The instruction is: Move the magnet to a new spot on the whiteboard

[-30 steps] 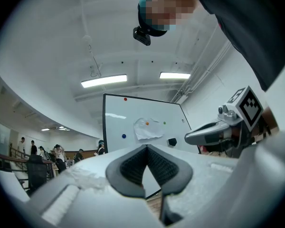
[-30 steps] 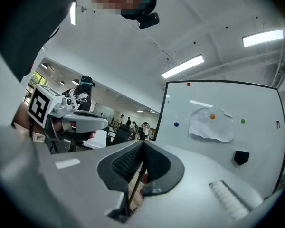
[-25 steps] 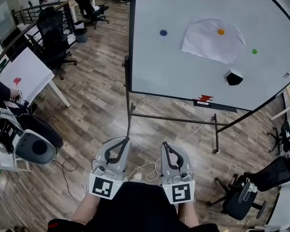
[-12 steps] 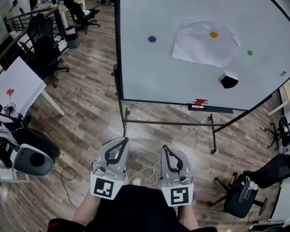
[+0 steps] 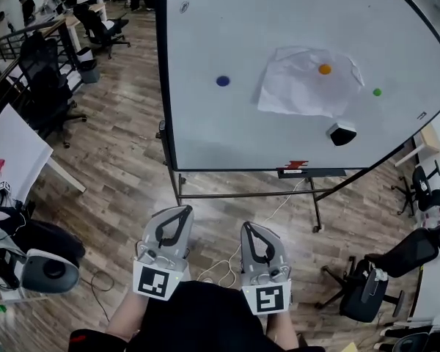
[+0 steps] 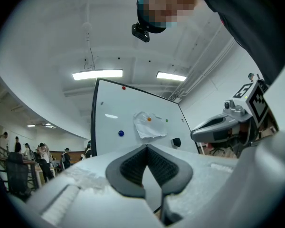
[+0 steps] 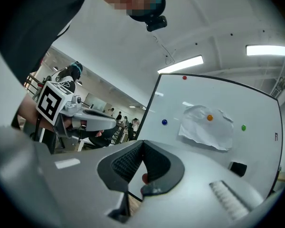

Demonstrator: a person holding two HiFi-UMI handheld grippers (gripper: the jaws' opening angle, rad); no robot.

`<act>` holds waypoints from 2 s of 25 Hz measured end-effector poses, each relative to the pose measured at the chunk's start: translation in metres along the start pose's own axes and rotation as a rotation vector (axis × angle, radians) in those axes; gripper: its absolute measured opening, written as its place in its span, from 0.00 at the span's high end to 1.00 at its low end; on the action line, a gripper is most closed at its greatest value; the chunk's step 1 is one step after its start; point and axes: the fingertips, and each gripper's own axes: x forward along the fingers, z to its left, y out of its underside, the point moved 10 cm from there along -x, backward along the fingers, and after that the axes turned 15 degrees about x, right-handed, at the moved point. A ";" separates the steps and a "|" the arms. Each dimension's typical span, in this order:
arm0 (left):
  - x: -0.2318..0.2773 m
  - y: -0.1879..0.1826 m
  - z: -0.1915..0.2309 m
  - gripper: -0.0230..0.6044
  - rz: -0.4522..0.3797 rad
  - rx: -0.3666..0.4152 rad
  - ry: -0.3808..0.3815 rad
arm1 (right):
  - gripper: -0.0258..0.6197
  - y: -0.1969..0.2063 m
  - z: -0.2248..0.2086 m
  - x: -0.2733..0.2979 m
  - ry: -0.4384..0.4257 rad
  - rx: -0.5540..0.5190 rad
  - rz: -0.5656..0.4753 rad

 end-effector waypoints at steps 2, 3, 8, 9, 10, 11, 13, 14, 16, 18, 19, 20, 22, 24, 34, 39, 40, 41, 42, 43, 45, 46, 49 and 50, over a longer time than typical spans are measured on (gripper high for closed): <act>0.011 0.009 0.011 0.96 -0.018 -0.006 0.017 | 0.96 0.001 -0.001 0.014 0.007 -0.013 0.009; 0.016 0.012 0.016 0.96 -0.027 -0.006 0.026 | 0.96 0.001 -0.002 0.021 0.013 -0.016 0.012; 0.030 0.030 0.042 0.96 -0.053 -0.010 0.057 | 0.96 0.001 0.003 0.056 0.046 -0.032 0.020; 0.032 0.034 0.047 0.96 -0.058 -0.014 0.063 | 0.96 0.001 0.005 0.063 0.048 -0.036 0.023; 0.034 0.038 0.052 0.96 -0.061 -0.017 0.070 | 0.96 0.001 0.007 0.069 0.048 -0.041 0.023; 0.036 0.042 0.056 0.96 -0.065 -0.020 0.079 | 0.96 0.000 0.009 0.075 0.049 -0.049 0.021; 0.041 0.049 0.064 0.96 -0.074 -0.020 0.100 | 0.96 -0.003 0.012 0.085 0.055 -0.067 0.018; 0.044 0.052 0.069 0.96 -0.079 -0.020 0.111 | 0.96 -0.004 0.014 0.090 0.062 -0.072 0.019; 0.047 0.057 0.078 0.96 -0.089 -0.018 0.133 | 0.96 -0.004 0.017 0.100 0.079 -0.072 0.020; 0.049 0.062 0.085 0.96 -0.101 -0.010 0.154 | 0.96 -0.003 0.021 0.110 0.094 -0.073 0.017; 0.049 0.064 0.088 0.96 -0.110 -0.006 0.163 | 0.96 -0.003 0.023 0.114 0.101 -0.075 0.015; 0.049 0.066 0.092 0.96 -0.120 -0.001 0.171 | 0.96 -0.003 0.025 0.117 0.108 -0.080 0.013; 0.053 0.070 0.099 0.96 -0.139 0.007 0.185 | 0.96 -0.004 0.027 0.126 0.121 -0.095 0.010; 0.057 0.075 0.104 0.96 -0.144 0.008 0.198 | 0.96 -0.003 0.028 0.132 0.136 -0.102 0.012; 0.077 0.082 0.114 0.96 -0.177 -0.005 0.220 | 0.96 -0.006 0.021 0.155 0.164 -0.130 0.019; 0.089 0.082 0.110 0.96 -0.172 0.000 0.210 | 0.96 -0.010 0.004 0.165 0.150 -0.136 -0.001; 0.091 0.082 0.111 0.96 -0.169 0.002 0.206 | 0.96 -0.010 0.000 0.169 0.149 -0.135 -0.003; 0.093 0.082 0.112 0.96 -0.165 0.001 0.201 | 0.96 -0.012 -0.003 0.172 0.149 -0.134 -0.006; 0.095 0.082 0.113 0.96 -0.158 -0.002 0.194 | 0.96 -0.013 -0.007 0.176 0.149 -0.133 -0.009; 0.098 0.082 0.115 0.96 -0.151 -0.006 0.186 | 0.96 -0.015 -0.010 0.180 0.147 -0.136 -0.015; 0.103 0.081 0.117 0.96 -0.141 -0.006 0.171 | 0.96 -0.020 -0.016 0.187 0.141 -0.146 -0.026; 0.106 0.081 0.118 0.96 -0.140 -0.002 0.166 | 0.96 -0.022 -0.019 0.190 0.137 -0.150 -0.030; 0.112 0.079 0.122 0.96 -0.143 0.008 0.154 | 0.96 -0.027 -0.027 0.200 0.128 -0.162 -0.042; 0.114 0.078 0.123 0.96 -0.143 0.010 0.151 | 0.96 -0.029 -0.031 0.203 0.128 -0.169 -0.044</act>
